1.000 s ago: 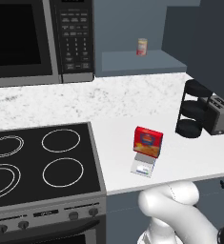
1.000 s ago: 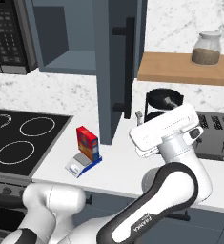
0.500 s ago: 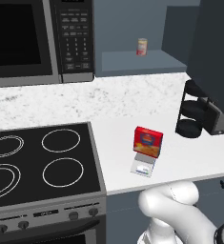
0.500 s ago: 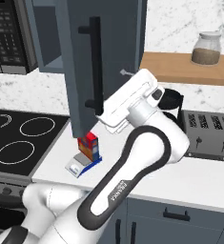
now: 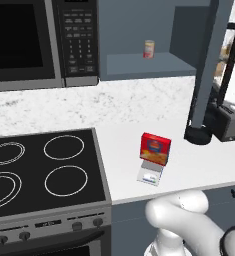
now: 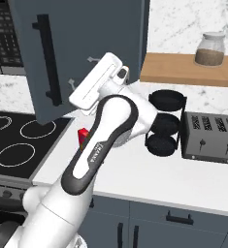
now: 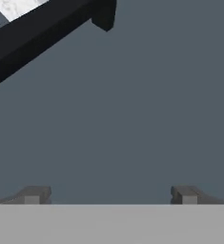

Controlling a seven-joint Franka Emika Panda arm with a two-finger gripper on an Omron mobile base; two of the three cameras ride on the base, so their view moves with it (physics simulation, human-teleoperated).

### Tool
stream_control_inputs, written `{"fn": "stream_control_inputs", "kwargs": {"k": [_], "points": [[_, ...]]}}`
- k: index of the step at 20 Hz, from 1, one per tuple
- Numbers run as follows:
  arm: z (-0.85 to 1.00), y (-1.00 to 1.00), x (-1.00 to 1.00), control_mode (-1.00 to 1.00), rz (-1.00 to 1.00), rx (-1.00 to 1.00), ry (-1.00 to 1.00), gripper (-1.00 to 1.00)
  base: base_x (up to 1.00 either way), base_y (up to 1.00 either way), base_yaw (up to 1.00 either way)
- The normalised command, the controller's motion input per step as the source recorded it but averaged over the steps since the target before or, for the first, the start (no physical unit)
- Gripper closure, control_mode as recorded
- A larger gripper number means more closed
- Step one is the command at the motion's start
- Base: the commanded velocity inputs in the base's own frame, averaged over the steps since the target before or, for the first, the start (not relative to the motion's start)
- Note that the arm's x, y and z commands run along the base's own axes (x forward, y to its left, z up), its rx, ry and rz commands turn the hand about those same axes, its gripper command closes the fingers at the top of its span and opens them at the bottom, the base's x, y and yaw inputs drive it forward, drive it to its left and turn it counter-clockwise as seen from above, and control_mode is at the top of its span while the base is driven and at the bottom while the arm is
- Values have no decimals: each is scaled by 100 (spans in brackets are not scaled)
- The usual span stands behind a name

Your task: Pick the boxed food and place it on the digital scale for weighing, and close the cabinet.

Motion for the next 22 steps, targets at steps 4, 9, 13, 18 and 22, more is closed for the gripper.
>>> {"fn": "stream_control_inputs", "kwargs": {"k": [4,9,13,18,22], "points": [[2,100,94,-100,-13,-4,5,-100,0,0,0],[0,86,100,-100,-20,-11,7,-100,0,0,0],[0,47,98,-100,-16,-8,11,-100,0,0,0],[0,42,90,-100,-19,-9,16,-100,0,0,0],[-12,22,93,-100,-10,-5,9,-100,0,0,0]]}}
